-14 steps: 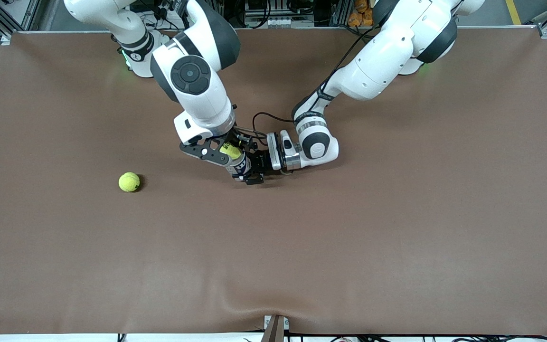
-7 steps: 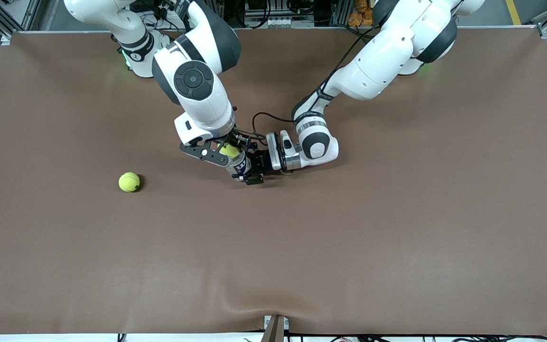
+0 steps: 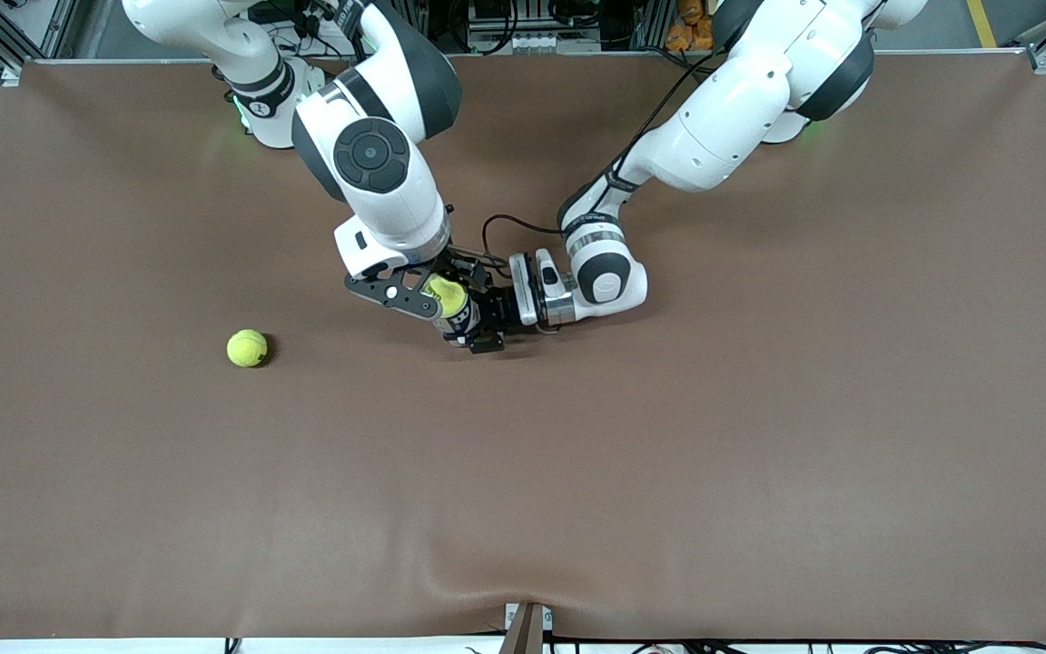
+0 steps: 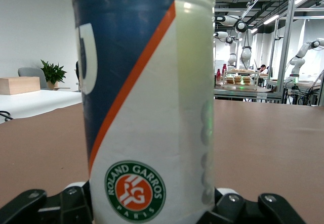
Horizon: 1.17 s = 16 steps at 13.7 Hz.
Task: Insert tennis ball vertically with right arm
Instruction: 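Drop the tennis ball into the can's open end with the right gripper, then move the right gripper to the second tennis ball and grasp it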
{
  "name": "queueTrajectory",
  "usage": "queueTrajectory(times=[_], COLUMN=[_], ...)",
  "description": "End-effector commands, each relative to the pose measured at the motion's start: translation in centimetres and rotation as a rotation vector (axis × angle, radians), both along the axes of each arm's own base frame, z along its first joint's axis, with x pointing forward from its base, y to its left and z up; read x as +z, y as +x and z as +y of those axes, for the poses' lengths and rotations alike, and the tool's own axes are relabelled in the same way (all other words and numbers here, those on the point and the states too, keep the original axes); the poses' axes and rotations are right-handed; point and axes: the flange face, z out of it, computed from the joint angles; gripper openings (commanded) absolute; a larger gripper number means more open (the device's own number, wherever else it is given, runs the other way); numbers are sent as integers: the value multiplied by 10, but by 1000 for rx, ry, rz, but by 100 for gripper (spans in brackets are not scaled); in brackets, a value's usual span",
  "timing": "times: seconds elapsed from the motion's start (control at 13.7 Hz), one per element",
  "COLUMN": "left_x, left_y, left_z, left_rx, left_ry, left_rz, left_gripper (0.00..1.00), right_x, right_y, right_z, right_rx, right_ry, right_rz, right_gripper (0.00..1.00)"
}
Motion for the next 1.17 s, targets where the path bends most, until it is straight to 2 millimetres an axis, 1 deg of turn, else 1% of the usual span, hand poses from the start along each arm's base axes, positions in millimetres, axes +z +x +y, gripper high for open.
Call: queueTrajectory(times=[0.0, 0.15, 0.22, 0.29, 0.36, 0.44, 0.58, 0.66, 0.73, 0.8, 0.88, 0.95, 1.09], left_x=[-17, -17, -17, -17, -18, -18, -17, -17, -18, -18, -18, -18, -20], left_y=[-10, -10, -10, -10, -11, -10, -10, -10, -11, -11, -11, -11, -11], left_z=[-3, -3, -3, -3, -3, -3, -3, -3, -3, -3, -3, -3, -2], left_rx=[54, 54, 54, 54, 54, 55, 69, 70, 69, 70, 70, 71, 77], left_ry=[34, 34, 34, 34, 35, 35, 33, 32, 32, 32, 32, 32, 35], left_rz=[-278, -279, -279, -279, -277, -277, -268, -267, -264, -262, -262, -261, -258], left_gripper=[65, 66, 66, 66, 66, 67, 69, 70, 71, 72, 74, 74, 73], right_x=[6, 11, 15, 26, 34, 36, 34, 28, 18, 8, -7, -20, -58], right_y=[1, 6, 12, 22, 31, 39, 58, 66, 73, 76, 79, 80, 74], right_z=[2, -9, -20, -36, -54, -77, -133, -159, -185, -209, -232, -253, -282], right_rx=[-7, -20, -31, -42, -7, 32, 109, 117, 120, 141, 165, 177, 162], right_ry=[-9, -10, -21, -42, -84, -117, -142, -141, -139, -134, -132, -128, -128], right_rz=[-11, -11, -2, -1, 9, 36, 85, 112, 142, 166, 194, 209, 214], right_gripper=[100, 100, 100, 100, 100, 100, 100, 100, 100, 100, 100, 100, 100])
